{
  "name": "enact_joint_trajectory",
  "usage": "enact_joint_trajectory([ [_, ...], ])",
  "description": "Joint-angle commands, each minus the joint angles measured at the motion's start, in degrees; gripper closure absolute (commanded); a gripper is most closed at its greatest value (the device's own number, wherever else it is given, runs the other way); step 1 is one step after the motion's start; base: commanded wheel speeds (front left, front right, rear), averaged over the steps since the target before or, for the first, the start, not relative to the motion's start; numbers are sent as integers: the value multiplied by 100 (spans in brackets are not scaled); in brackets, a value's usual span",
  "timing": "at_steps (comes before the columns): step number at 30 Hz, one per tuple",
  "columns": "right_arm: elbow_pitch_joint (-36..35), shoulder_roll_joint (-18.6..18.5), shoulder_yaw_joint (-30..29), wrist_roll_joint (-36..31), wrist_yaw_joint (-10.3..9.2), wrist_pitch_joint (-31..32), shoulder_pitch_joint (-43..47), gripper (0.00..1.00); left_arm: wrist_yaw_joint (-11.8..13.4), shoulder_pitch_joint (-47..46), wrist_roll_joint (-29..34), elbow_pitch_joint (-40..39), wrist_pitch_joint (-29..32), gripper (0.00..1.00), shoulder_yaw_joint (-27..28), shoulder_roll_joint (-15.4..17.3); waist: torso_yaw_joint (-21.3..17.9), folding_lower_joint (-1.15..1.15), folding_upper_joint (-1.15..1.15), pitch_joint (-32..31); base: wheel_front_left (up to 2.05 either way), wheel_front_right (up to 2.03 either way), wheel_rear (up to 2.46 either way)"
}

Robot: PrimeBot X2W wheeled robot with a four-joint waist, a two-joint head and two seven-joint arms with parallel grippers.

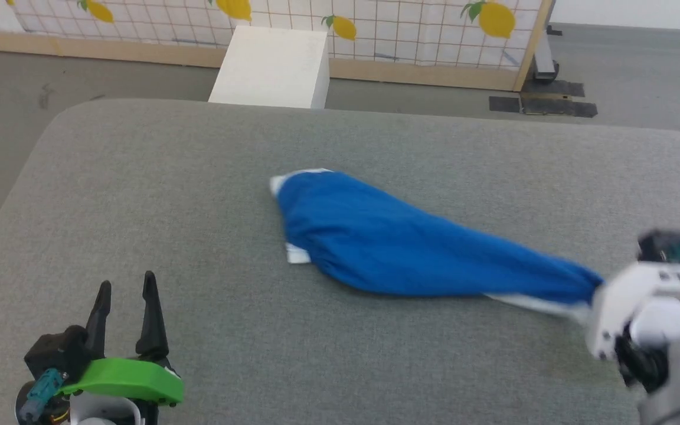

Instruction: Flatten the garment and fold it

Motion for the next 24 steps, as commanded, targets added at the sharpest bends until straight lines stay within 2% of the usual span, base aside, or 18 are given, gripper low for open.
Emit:
enact_joint_trajectory([
  [1,26,11,-87,53,-9,137,260,100,-36,63,36,41,-26,0,22,-52,-52,0,0,-30,0,0,0],
  [3,51,11,-151,230,-9,238,439,100,-55,97,57,70,-26,0,57,-81,-111,0,0,-33,0,0,0],
  [4,25,11,-167,342,-9,147,494,65,-69,102,67,94,-26,0,62,-95,-130,0,0,-28,0,0,0],
  [5,-11,11,-185,406,-9,24,518,0,-80,97,73,112,-26,0,69,-103,-147,0,0,-29,0,0,0],
  [12,-579,11,-438,1064,-9,-1883,599,0,-168,-27,25,181,-26,0,68,-190,-231,0,0,-111,0,0,0],
  [17,-622,11,-526,1321,-9,-2585,926,0,-287,-454,-140,223,252,0,-228,-231,-325,0,0,-74,0,0,0],
  [21,-543,11,-359,1382,-9,-2699,990,0,-363,-1280,-255,406,966,0,-550,-125,-552,0,0,59,0,0,0],
  [24,-490,11,-197,1402,-9,-2701,926,0,-348,-1947,-469,925,2063,0,-673,-62,-792,0,0,167,0,0,0],
])
